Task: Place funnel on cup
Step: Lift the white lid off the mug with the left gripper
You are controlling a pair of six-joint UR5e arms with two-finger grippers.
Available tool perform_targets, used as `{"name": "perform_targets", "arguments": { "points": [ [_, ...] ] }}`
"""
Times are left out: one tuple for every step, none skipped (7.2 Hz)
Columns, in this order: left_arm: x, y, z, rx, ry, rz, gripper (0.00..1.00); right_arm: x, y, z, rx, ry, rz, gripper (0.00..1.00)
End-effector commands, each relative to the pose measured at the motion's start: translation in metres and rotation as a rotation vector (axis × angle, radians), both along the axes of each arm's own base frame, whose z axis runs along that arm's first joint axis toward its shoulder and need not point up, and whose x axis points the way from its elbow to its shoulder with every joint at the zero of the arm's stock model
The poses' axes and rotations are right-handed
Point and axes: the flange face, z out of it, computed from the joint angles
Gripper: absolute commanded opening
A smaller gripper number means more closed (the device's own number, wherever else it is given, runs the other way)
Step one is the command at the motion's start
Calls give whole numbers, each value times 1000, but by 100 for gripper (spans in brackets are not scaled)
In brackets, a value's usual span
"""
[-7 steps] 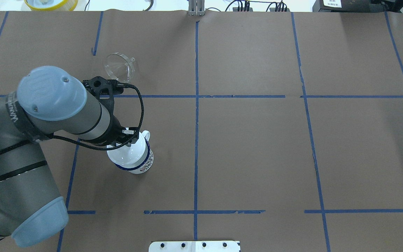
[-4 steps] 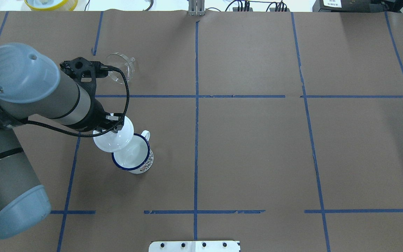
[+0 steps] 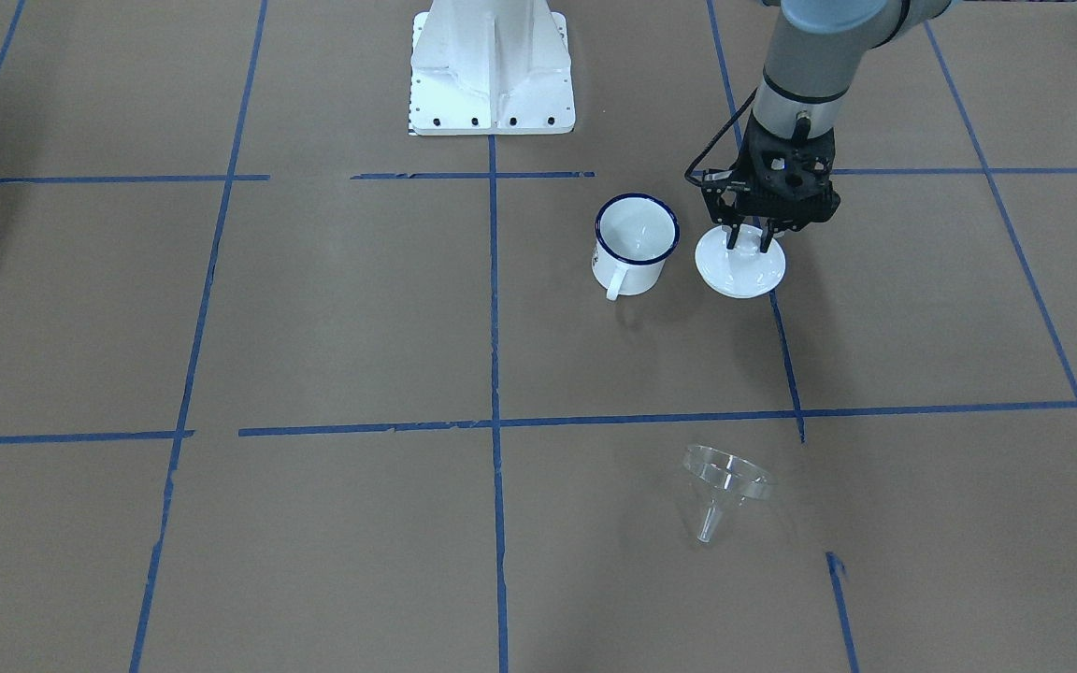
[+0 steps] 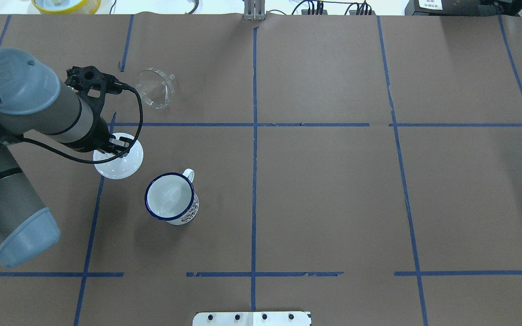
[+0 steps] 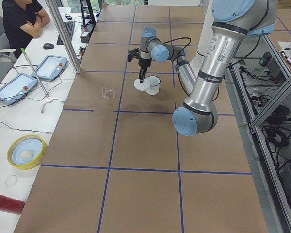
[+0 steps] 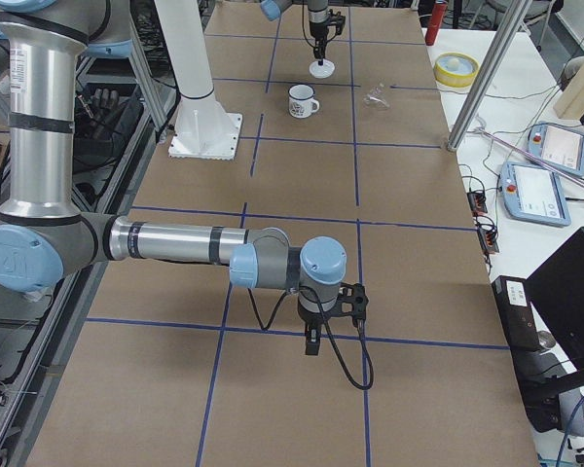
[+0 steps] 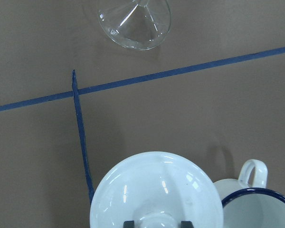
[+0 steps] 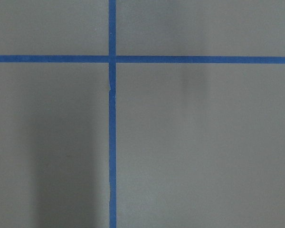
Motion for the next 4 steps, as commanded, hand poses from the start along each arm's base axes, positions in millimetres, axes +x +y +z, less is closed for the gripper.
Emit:
{"name": "perform_targets", "arguments": {
  "points": [
    [18, -16, 63, 13, 15, 2, 0, 0, 0, 0, 0, 0, 0, 100],
    [17, -15, 85, 19, 22, 4, 0, 0, 0, 0, 0, 0, 0, 100],
    [20, -15, 94, 22, 29, 7, 0, 0, 0, 0, 0, 0, 0, 100],
    [23, -14, 96, 19, 27, 10, 0, 0, 0, 0, 0, 0, 0, 100]
  ]
}}
